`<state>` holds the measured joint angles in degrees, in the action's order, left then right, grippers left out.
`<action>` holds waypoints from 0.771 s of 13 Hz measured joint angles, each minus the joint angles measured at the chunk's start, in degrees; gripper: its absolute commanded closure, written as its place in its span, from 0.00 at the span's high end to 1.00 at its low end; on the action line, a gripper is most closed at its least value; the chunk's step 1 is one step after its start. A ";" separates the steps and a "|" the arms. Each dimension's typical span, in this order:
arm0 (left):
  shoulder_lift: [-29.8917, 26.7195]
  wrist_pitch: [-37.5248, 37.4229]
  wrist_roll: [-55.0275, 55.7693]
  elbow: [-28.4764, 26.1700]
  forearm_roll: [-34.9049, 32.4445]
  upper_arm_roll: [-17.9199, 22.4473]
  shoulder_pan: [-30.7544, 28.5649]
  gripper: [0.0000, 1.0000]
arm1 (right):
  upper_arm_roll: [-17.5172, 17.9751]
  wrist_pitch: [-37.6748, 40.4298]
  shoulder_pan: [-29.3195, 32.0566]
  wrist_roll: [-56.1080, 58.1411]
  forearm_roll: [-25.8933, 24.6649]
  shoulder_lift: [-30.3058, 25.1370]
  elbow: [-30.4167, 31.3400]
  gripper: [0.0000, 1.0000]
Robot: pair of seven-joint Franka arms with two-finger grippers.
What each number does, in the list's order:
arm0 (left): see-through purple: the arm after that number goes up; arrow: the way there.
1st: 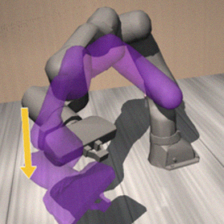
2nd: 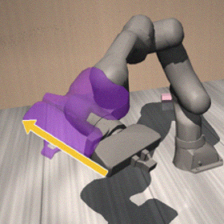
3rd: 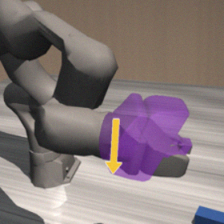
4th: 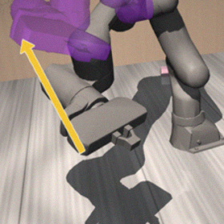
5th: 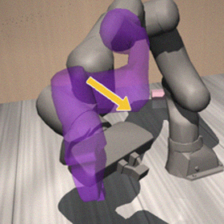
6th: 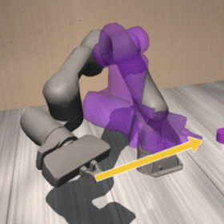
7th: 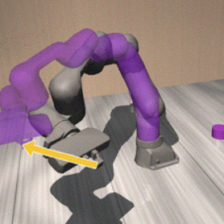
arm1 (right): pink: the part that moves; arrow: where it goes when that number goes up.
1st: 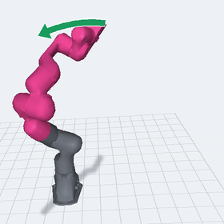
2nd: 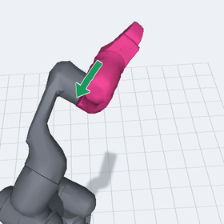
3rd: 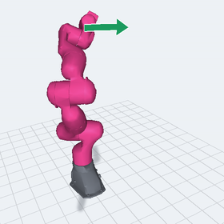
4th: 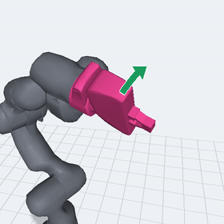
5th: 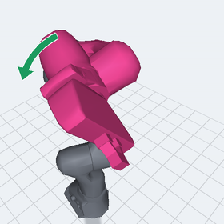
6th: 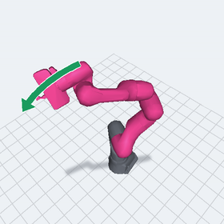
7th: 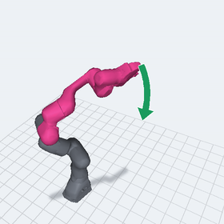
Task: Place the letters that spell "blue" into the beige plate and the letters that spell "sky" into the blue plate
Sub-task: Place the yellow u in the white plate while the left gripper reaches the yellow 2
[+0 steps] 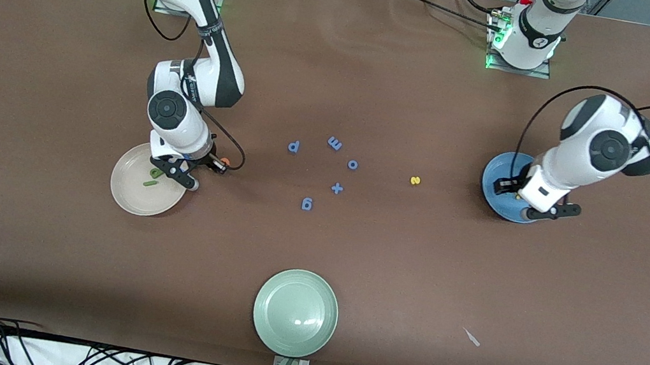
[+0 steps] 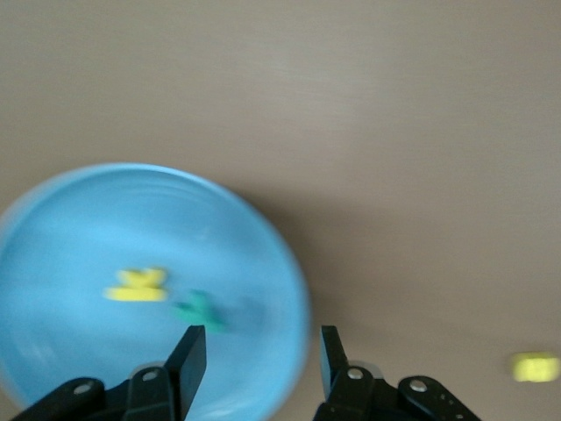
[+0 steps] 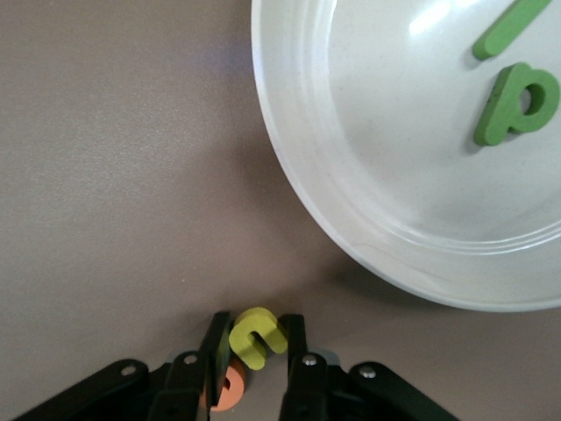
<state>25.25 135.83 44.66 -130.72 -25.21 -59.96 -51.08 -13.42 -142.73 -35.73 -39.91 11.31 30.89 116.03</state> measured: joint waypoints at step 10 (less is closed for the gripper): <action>7.04 1.85 27.51 11.09 0.00 19.52 38.65 0.60 | -8.48 16.76 2.02 16.16 0.00 -1.36 -8.89 0.52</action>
<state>32.29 137.69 72.17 -119.62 -25.21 -40.43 -12.43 -21.90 -125.98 -33.71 -23.75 11.30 29.53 107.15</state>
